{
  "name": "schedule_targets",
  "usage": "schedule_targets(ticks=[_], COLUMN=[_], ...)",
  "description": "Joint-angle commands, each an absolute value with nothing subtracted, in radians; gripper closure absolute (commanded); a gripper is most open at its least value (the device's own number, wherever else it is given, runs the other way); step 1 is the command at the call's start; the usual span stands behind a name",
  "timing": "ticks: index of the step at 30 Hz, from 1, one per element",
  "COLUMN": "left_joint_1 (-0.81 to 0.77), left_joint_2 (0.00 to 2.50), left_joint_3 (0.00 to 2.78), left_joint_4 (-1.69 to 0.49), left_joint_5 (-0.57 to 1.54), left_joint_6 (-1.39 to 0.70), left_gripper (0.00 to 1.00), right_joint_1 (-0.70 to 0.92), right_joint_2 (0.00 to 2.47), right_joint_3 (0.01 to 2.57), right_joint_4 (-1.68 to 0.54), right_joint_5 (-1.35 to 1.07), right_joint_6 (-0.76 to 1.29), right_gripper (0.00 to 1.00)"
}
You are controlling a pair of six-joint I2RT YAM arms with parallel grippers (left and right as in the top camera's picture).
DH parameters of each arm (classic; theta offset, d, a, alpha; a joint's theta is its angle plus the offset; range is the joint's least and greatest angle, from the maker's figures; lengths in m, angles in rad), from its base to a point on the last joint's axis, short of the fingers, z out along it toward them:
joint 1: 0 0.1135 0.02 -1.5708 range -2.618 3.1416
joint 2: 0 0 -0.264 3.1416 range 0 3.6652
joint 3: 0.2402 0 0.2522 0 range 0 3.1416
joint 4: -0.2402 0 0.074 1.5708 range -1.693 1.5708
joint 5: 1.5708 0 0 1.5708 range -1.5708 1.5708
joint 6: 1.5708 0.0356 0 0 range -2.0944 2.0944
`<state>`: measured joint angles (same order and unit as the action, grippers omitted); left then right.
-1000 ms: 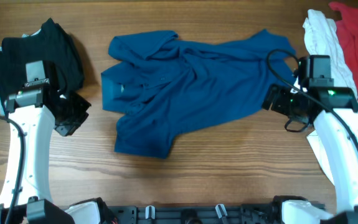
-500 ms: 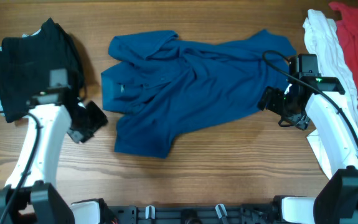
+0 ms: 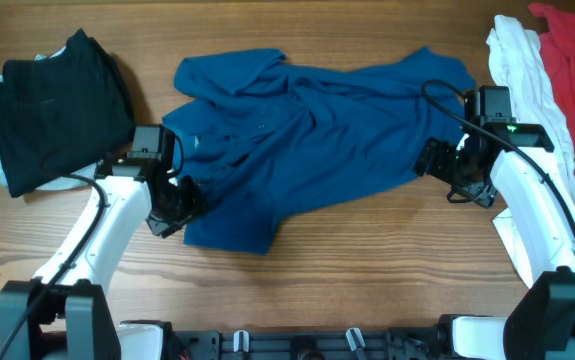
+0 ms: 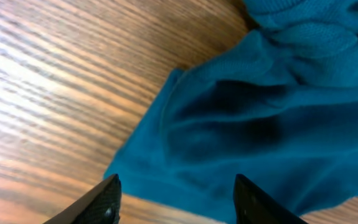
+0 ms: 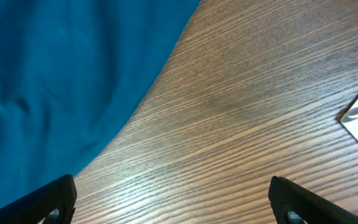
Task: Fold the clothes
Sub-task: 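Grasp the shirt's near corners with left and right grippers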
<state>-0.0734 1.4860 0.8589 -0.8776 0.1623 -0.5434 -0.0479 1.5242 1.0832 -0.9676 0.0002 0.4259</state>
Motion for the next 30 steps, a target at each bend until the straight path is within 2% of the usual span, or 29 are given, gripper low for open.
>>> schedule_targets(ticks=[1,16,21,27,30], left_joint_1=[-0.079,-0.079,-0.079,-0.079,-0.079], left_joint_2=[1.487,1.599,1.599,1.597,1.597], left_joint_3=[0.808,0.796,0.796,0.796,0.797], left_joint_4=[-0.823,-0.665,-0.642,-0.643,-0.643], left_joint_5=[0.182,0.229,0.236,0.236,0.241], left_joint_6=[-0.585,-0.580,-0.580,-0.580,-0.575], left_gripper=[0.43,0.46,0.53,0.57,0.64], right_joint_1=[-0.051,-0.051,-0.051,-0.051,-0.051], right_joint_2=[1.532,1.532,1.532,1.532,1.532], right_joint_3=[1.074,1.074,1.074,1.074,1.074], right_joint_4=[-0.966,-0.970,-0.970,-0.970,-0.970], right_joint_5=[-0.009,-0.009,-0.009,-0.009,-0.009], right_joint_6=[0.440,0.440,0.441,0.440,0.441], right_gripper=[0.00,0.00,0.00,0.00,0.00])
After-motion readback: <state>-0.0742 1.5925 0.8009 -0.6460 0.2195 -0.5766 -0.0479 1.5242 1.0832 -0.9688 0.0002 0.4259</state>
